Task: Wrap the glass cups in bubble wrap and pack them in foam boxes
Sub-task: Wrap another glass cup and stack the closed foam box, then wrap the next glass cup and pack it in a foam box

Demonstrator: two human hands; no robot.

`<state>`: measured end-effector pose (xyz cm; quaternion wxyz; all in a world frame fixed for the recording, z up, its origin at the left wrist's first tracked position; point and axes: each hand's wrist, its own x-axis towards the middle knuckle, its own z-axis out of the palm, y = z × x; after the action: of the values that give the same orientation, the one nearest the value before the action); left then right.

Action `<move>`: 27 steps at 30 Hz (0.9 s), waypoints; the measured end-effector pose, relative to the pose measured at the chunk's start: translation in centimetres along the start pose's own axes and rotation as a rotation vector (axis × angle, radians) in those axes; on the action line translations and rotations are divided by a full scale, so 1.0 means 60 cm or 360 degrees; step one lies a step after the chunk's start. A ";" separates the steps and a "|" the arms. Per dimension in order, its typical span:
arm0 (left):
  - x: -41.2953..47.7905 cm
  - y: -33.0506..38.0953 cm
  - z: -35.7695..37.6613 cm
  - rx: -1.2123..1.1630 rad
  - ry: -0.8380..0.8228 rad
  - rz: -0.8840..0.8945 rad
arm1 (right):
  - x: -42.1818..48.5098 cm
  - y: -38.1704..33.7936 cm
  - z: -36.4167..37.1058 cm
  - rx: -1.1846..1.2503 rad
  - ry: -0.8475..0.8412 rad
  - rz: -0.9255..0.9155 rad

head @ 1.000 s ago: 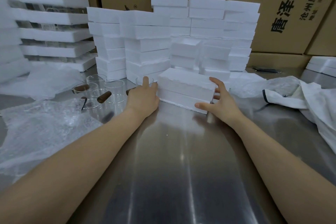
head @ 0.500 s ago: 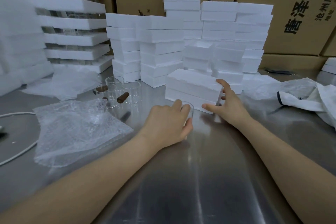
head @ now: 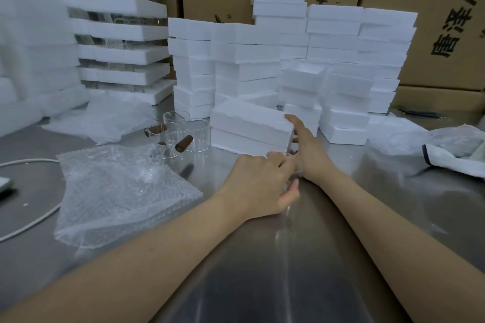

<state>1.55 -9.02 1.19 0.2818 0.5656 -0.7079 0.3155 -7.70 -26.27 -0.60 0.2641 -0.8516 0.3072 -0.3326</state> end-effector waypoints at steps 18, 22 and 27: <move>0.004 -0.013 0.013 -0.0075 0.0027 -0.0085 | 0.070 -0.021 0.066 0.0115 -0.0049 -0.0024; 0.002 -0.022 0.016 -0.0030 0.0009 -0.0129 | 0.076 -0.023 0.060 0.0210 -0.0124 0.0061; 0.000 -0.043 0.014 0.0148 -0.0156 -0.0326 | 0.058 -0.026 0.040 0.0539 0.0560 0.0142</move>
<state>4.04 -10.09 0.97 0.2512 0.6620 -0.6440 0.2895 -3.39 -27.05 0.31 0.3598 -0.7098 0.3256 -0.5106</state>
